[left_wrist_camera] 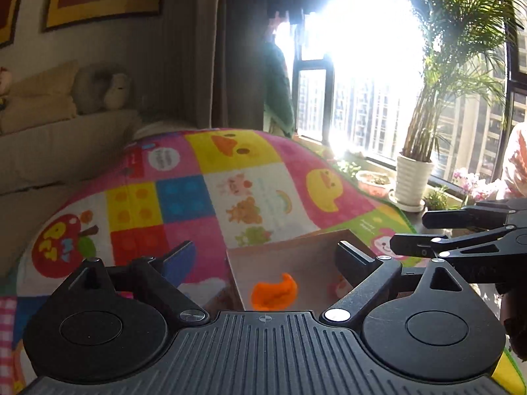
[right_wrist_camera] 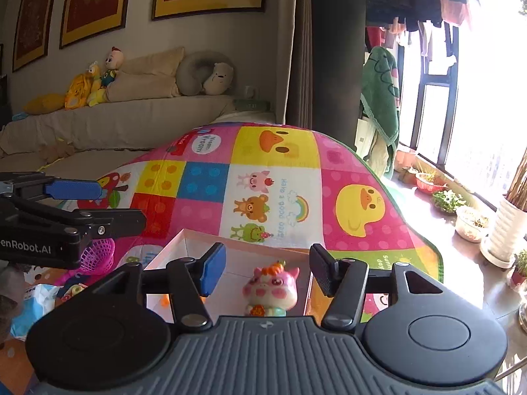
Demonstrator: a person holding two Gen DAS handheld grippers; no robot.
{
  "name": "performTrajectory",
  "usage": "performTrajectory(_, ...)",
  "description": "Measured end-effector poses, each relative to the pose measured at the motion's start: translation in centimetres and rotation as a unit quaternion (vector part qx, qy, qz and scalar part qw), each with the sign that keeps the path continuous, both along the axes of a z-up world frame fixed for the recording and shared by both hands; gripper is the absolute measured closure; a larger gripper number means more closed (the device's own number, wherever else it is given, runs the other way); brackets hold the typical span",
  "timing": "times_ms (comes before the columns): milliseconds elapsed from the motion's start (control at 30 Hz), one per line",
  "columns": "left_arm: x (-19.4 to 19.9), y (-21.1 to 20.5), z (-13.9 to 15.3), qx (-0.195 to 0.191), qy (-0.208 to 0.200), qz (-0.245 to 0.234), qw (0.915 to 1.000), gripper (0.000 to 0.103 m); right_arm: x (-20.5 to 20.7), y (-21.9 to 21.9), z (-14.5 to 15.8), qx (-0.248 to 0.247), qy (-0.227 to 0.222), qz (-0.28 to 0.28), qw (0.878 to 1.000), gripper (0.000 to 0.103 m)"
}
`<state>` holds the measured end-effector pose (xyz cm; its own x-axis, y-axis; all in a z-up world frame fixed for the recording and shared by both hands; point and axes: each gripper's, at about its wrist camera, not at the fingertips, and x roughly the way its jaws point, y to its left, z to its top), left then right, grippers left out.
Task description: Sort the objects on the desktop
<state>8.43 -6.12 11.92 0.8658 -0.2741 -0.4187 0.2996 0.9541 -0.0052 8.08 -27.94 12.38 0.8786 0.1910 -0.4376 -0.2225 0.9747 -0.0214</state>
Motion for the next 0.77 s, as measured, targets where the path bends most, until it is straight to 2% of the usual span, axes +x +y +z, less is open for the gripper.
performTrajectory(67, -1.3, 0.8, -1.6, 0.019, 0.009, 0.015, 0.9997, 0.008, -0.8, -0.1, -1.1, 0.004, 0.004, 0.001, 1.000, 0.037)
performTrajectory(167, -3.8, 1.9, -4.3, 0.045, 0.033, 0.016, 0.9983, 0.008, -2.2, 0.2, -3.0, -0.018, 0.013, -0.001, 1.000, 0.037)
performTrajectory(300, -7.1, 2.9, -6.4, 0.045, 0.059, -0.002, 0.9972, 0.007, -5.0, 1.1, -4.6, -0.030, 0.025, 0.029, 0.999, 0.037)
performTrajectory(467, -9.4, 4.6, -6.7, 0.059, 0.047, 0.035, 0.9966, 0.005, -7.5, 3.6, -6.6, -0.006, 0.070, 0.090, 0.993, 0.037)
performTrajectory(567, -9.2, 6.6, -6.2, 0.046, 0.055, 0.065, 0.9953, 0.004, -8.4, 6.8, -8.5, -0.025, 0.090, 0.149, 0.984, 0.045)
performTrajectory(667, -9.0, 8.5, -5.9, 0.038, 0.057, 0.102, 0.9924, 0.004, -8.1, 10.0, -9.6, -0.034, 0.102, 0.184, 0.977, 0.046)
performTrajectory(767, -9.1, 10.0, -5.6, 0.024, 0.058, 0.129, 0.9897, 0.004, -7.0, 12.4, -10.1, -0.025, 0.106, 0.193, 0.975, 0.046)
